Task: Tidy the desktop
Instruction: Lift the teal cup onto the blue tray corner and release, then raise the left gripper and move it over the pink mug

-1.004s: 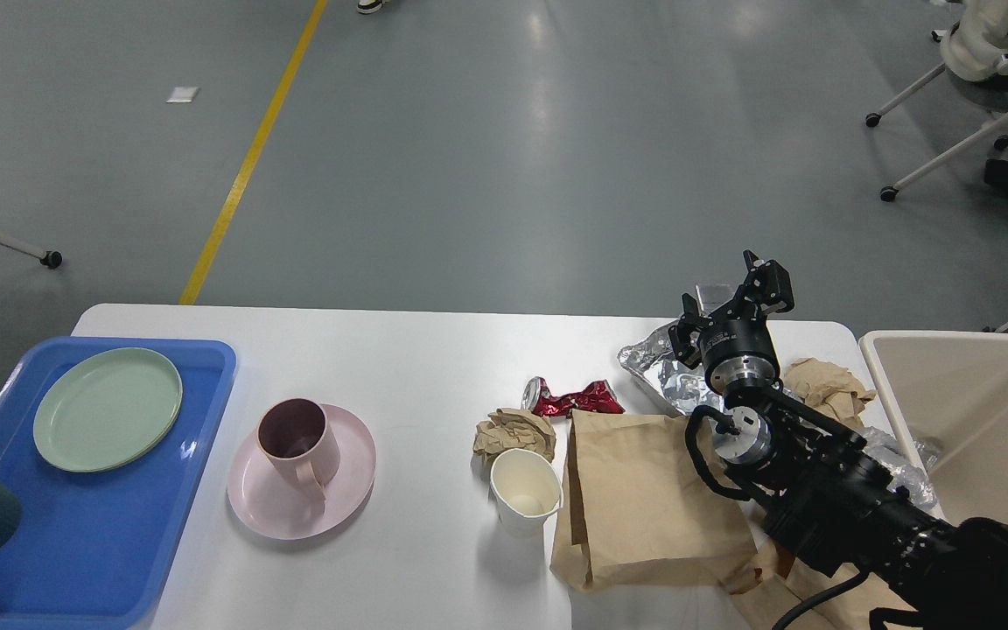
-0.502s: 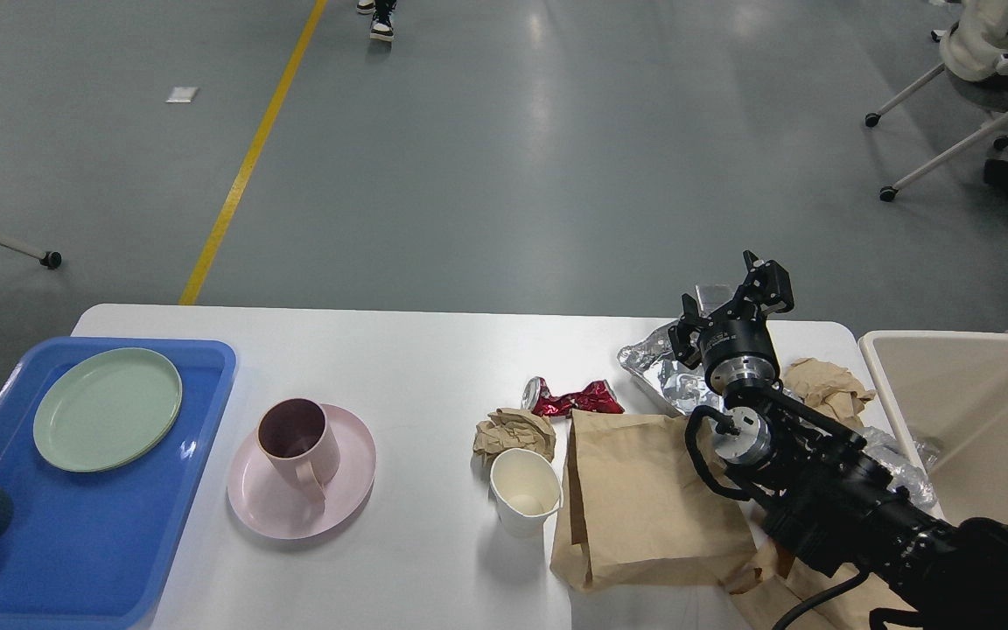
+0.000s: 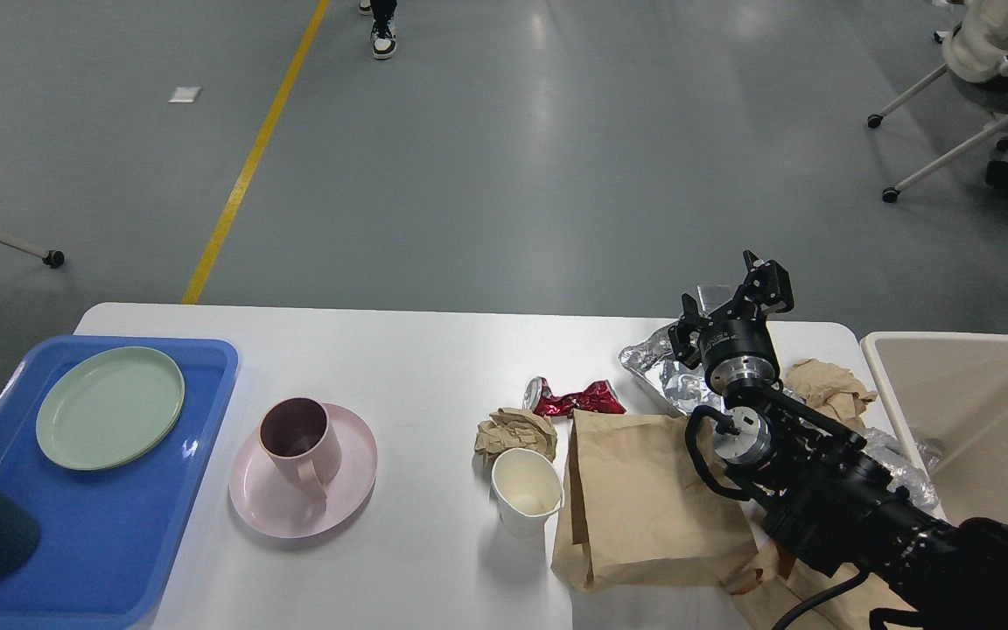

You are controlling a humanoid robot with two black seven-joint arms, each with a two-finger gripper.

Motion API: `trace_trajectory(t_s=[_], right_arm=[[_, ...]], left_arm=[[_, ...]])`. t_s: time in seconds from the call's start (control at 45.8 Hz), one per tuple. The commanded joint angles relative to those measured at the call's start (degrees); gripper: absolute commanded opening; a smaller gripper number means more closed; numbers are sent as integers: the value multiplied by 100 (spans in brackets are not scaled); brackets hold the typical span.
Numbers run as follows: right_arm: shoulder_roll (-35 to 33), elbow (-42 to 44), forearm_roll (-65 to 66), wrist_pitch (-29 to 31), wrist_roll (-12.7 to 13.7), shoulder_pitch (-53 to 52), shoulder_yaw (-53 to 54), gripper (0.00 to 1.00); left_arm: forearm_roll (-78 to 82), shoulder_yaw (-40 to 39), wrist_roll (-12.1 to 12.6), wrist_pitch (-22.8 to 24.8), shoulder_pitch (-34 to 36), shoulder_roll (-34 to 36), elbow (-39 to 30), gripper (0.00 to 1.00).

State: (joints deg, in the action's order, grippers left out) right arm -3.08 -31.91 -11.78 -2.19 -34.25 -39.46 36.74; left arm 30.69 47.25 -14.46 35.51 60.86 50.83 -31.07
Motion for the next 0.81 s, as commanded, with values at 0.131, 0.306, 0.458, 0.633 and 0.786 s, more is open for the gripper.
trace_trajectory(t_s=[0.131, 0.306, 0.458, 0.633, 0.786], right_arm=[[0, -9, 0, 0, -3, 0, 0, 100], [0, -9, 0, 0, -3, 0, 0, 100], [0, -9, 0, 0, -3, 0, 0, 100], [0, -9, 0, 0, 6, 0, 0, 100], [0, 0, 0, 0, 6, 0, 0, 100]], left_arm=[[-186, 21, -5, 26, -13, 32, -4, 89], [-177, 39, -13, 9, -13, 41, -4, 89], [-177, 39, -5, 17, -13, 32, -30, 89], [-212, 284, 13, 79, 539, 216, -732, 89], [-326, 2119, -40, 96, 2629, 208, -2023, 89]])
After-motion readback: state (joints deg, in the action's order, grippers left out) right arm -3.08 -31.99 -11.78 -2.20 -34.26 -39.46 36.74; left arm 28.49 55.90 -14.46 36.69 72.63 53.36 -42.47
